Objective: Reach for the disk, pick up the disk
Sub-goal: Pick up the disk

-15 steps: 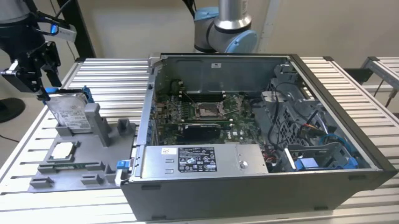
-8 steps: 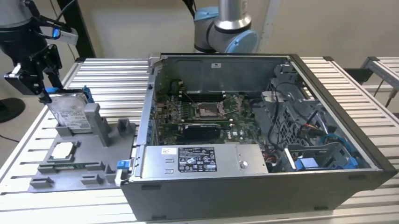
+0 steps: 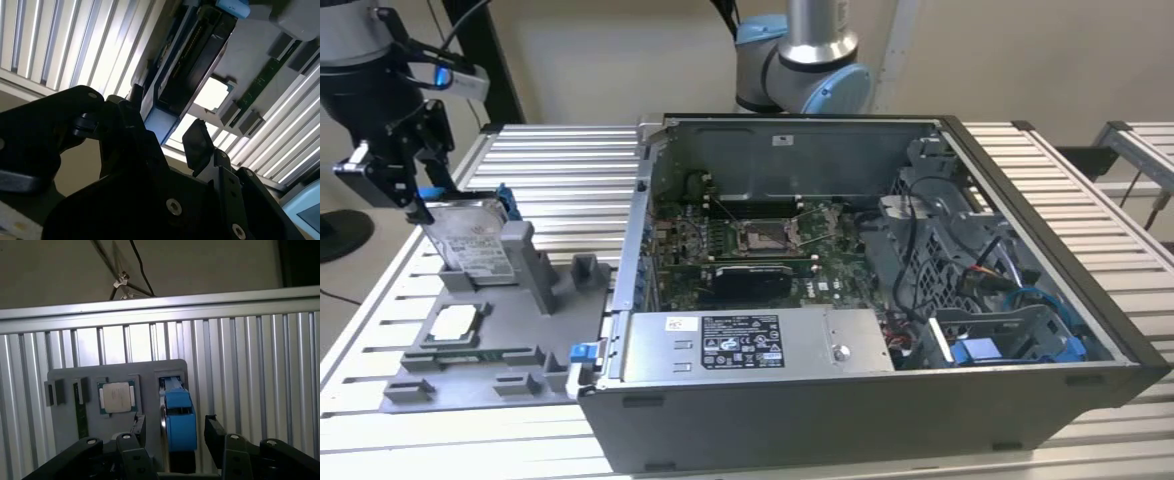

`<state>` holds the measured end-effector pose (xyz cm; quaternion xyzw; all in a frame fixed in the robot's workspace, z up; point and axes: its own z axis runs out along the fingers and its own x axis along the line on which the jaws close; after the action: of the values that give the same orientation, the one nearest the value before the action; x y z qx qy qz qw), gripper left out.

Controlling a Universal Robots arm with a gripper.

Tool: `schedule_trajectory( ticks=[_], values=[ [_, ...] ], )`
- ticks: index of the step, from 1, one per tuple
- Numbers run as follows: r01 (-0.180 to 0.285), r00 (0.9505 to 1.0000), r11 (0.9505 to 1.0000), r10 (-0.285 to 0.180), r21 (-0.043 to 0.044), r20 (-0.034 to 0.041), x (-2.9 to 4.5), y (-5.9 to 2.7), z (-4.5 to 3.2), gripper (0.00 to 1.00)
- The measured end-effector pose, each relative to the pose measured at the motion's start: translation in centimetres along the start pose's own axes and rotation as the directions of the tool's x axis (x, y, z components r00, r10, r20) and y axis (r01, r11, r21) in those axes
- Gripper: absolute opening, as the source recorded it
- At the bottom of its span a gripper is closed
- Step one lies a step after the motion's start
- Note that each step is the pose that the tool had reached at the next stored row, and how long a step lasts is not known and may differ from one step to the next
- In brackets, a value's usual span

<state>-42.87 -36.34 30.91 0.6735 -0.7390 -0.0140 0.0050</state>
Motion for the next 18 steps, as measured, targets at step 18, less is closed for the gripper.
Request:
schedule_trajectory(
  ticks=[18],
  values=[
    [0.001, 1.0000, 1.0000, -0.001, -0.0002, -0.0002, -0.06, -0.01, 0.79, 1.00]
  ],
)
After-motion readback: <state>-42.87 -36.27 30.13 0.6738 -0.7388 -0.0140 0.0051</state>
